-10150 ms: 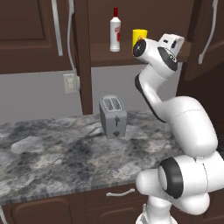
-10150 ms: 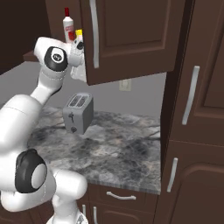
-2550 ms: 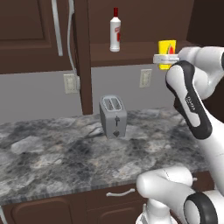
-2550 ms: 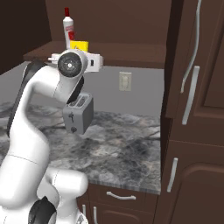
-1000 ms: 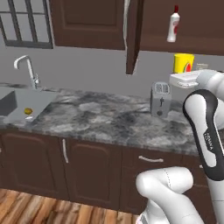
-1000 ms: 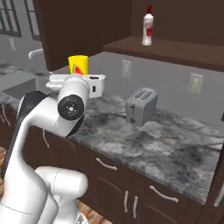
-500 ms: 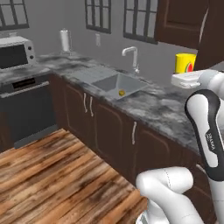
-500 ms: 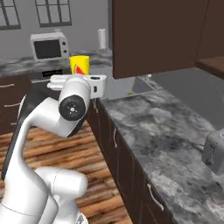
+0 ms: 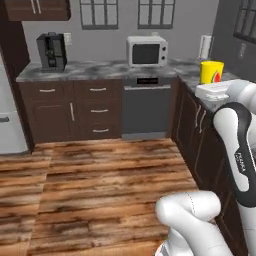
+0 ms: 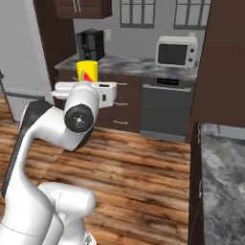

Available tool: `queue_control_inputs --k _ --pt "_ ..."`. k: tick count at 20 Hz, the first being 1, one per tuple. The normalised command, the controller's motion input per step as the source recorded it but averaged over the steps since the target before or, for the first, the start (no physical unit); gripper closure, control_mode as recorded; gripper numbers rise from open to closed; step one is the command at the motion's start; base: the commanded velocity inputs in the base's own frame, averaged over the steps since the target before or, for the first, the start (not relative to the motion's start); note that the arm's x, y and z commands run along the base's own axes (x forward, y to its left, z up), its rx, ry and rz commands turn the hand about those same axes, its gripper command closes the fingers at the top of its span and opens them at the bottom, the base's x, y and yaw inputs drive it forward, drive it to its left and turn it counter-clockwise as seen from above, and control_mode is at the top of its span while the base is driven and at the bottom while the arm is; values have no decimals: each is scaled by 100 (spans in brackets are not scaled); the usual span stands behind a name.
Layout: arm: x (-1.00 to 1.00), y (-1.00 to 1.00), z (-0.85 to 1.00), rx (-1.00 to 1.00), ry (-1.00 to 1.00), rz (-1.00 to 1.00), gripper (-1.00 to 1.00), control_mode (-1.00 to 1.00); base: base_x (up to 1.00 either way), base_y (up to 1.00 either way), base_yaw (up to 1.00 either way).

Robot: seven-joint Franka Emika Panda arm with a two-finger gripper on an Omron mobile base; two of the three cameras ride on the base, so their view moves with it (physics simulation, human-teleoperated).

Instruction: Open the cabinet directly in front. Then move the liquor and the cup to the dining counter with the candle on it.

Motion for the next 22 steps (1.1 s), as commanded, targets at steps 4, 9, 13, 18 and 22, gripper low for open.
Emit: queue_control_inputs --k 4,9,13,18,22 --pt "0 0 0 0 0 0 100 100 0 3 96" --pt "0 0 0 0 0 0 100 100 0 2 97" --pt "0 0 0 0 0 0 100 100 0 3 96" --pt "0 0 0 0 0 0 100 100 0 5 94" --pt "0 0 0 0 0 0 100 100 -2 31 87"
